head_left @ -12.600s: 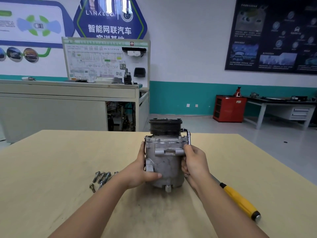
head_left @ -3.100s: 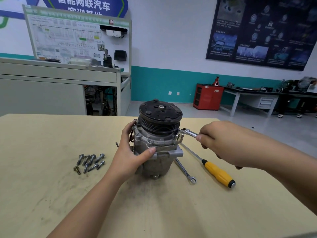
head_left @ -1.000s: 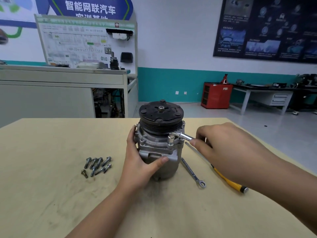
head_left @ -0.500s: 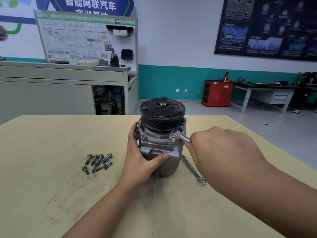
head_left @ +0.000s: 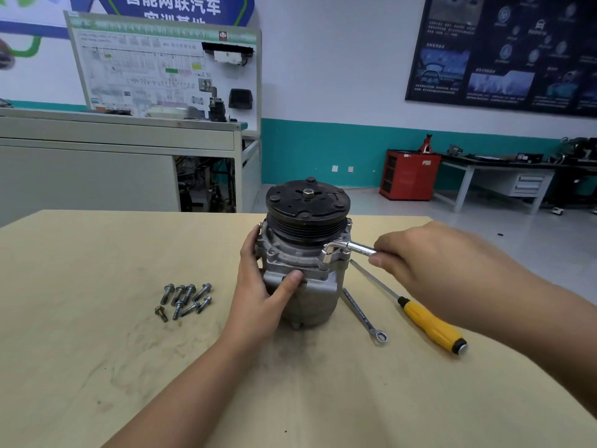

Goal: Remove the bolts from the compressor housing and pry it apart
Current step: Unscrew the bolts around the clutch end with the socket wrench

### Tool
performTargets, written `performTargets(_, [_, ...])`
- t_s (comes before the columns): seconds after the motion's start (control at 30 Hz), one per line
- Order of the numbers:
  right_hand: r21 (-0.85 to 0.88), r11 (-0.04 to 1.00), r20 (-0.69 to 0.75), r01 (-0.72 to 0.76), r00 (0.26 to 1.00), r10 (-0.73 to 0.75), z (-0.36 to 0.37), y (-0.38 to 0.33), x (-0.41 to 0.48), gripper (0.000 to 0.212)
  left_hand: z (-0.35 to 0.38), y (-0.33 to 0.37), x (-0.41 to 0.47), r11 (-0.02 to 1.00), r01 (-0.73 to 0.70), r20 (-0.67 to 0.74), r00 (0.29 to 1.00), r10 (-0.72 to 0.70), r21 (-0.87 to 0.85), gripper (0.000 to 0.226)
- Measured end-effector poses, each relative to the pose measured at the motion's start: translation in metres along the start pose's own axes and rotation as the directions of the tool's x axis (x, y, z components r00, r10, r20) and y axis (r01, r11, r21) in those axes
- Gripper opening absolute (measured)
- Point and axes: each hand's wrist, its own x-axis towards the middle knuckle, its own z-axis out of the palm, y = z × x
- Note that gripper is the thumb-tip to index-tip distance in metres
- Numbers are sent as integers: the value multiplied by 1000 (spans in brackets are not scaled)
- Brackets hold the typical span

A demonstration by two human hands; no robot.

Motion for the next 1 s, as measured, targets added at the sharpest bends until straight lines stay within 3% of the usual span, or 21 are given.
performTargets(0.23, [159,986,55,44,997,-54,-2,24,28,25,0,-5,2,1000,-12,-5,1000,12,-4,75])
performTargets(0.67, [54,973,-118,225,969,-217,16,41,72,24,-1,-2,2,1000,15,10,1000,-15,-5,71])
performTargets(0.8, [266,920,-224,289,946,-233,14,46,69,20,-2,-3,2,1000,9,13,1000,-9,3,70])
performTargets(1.0, [633,686,-320,359,928,-190,4,44,56,25,-2,-3,4,1000,12,19,1000,-12,-7,69])
